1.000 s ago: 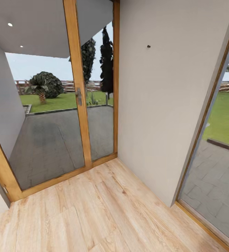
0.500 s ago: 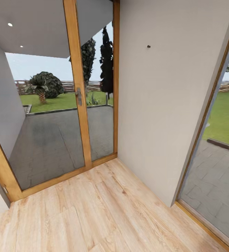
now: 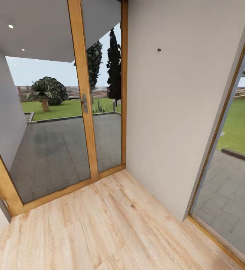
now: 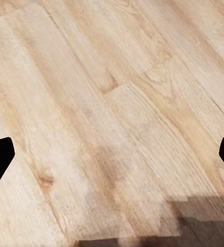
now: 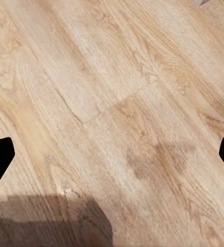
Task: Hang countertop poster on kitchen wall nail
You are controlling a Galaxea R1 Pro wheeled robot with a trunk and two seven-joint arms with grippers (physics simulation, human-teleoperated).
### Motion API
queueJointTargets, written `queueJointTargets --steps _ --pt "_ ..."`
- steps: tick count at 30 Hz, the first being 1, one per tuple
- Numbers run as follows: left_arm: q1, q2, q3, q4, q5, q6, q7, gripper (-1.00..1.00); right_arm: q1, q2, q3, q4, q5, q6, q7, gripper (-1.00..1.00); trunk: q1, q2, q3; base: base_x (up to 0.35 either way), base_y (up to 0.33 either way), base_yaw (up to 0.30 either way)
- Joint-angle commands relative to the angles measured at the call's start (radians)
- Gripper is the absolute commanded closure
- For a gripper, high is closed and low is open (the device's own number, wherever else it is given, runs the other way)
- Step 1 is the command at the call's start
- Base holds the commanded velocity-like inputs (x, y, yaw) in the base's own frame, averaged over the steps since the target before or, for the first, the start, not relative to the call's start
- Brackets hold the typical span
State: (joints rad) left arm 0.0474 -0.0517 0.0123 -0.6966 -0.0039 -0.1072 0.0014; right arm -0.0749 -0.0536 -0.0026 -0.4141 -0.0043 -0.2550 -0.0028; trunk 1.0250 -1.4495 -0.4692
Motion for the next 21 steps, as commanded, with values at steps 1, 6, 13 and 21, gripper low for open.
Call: queueJointTargets --steps 1,6,13,21 --pt "0.000 0.000 0.001 -0.001 0.000 -0.002 0.000 -1.00 0.000 0.000 0.000 0.001 0.000 -0.003 0.000 -1.00 0.000 0.000 -0.001 0.000 0.000 0.000" --pt "0.000 0.000 0.001 -0.001 0.000 -0.002 0.000 -1.00 0.000 0.000 -0.001 0.001 -0.001 -0.003 0.000 -1.00 0.000 0.000 -0.001 0.000 0.000 0.000" --pt "0.000 0.000 0.001 0.000 0.000 -0.002 0.000 -1.00 0.000 -0.001 -0.002 0.001 -0.001 -0.003 0.000 -1.00 0.000 0.000 -0.001 0.000 0.000 0.000" --pt "0.000 0.000 0.001 0.000 -0.001 -0.002 0.000 -1.00 0.000 -0.002 -0.001 0.001 -0.001 -0.003 0.000 -1.00 0.000 0.000 -0.001 0.000 0.000 0.000"
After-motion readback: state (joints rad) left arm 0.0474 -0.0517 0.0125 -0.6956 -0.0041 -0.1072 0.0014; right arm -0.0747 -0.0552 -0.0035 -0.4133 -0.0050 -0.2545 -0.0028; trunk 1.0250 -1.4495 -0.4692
